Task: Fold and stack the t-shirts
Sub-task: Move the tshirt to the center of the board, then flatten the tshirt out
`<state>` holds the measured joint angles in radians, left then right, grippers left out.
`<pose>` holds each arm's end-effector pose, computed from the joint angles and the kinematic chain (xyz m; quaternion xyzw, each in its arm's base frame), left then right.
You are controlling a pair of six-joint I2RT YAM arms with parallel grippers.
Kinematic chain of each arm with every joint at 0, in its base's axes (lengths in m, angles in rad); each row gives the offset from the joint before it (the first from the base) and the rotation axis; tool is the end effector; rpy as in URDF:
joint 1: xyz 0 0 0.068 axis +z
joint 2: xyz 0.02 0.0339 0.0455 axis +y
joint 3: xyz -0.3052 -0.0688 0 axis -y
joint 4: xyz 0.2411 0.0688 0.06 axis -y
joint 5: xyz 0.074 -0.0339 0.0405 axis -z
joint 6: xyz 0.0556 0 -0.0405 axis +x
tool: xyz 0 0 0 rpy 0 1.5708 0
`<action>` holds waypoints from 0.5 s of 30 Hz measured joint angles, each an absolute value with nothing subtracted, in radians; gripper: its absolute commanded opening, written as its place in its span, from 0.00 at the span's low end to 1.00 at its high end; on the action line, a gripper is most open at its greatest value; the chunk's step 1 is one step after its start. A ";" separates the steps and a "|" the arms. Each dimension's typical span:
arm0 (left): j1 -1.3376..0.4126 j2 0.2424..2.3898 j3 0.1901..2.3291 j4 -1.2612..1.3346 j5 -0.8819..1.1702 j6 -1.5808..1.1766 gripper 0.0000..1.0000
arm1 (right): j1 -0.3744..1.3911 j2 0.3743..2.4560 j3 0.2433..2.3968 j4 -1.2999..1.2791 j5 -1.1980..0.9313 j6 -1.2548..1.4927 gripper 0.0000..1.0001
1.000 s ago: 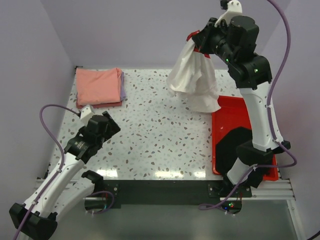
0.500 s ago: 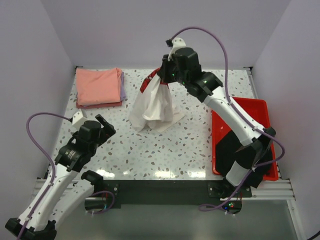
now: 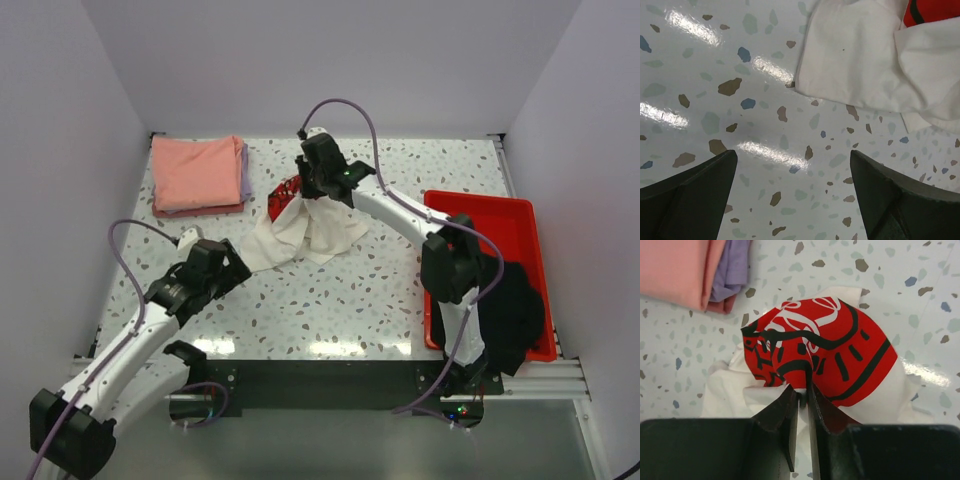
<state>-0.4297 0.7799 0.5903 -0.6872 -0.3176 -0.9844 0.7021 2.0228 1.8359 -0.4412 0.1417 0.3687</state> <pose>0.1274 -0.0393 0.2441 -0.3060 0.8784 -0.1051 0.3519 0.3912 0.3206 0.3264 -0.1158 0.8817 0.1768 0.4217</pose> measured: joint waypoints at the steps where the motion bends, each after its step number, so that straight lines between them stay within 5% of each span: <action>1: -0.430 0.805 0.577 -0.667 -0.305 -0.984 1.00 | 0.702 2.056 1.851 -0.446 0.143 0.367 0.30; 2: -0.430 0.823 0.570 -0.656 -0.297 -0.984 1.00 | 0.702 2.085 1.867 -0.459 0.142 0.365 0.56; 5: -0.430 0.894 0.557 -0.612 -0.283 -0.984 1.00 | 0.702 2.122 1.898 -0.503 0.133 0.350 0.99; 15: -0.396 1.056 0.553 -0.456 -0.270 -0.949 0.85 | 0.702 1.864 1.760 -0.560 0.144 0.310 0.99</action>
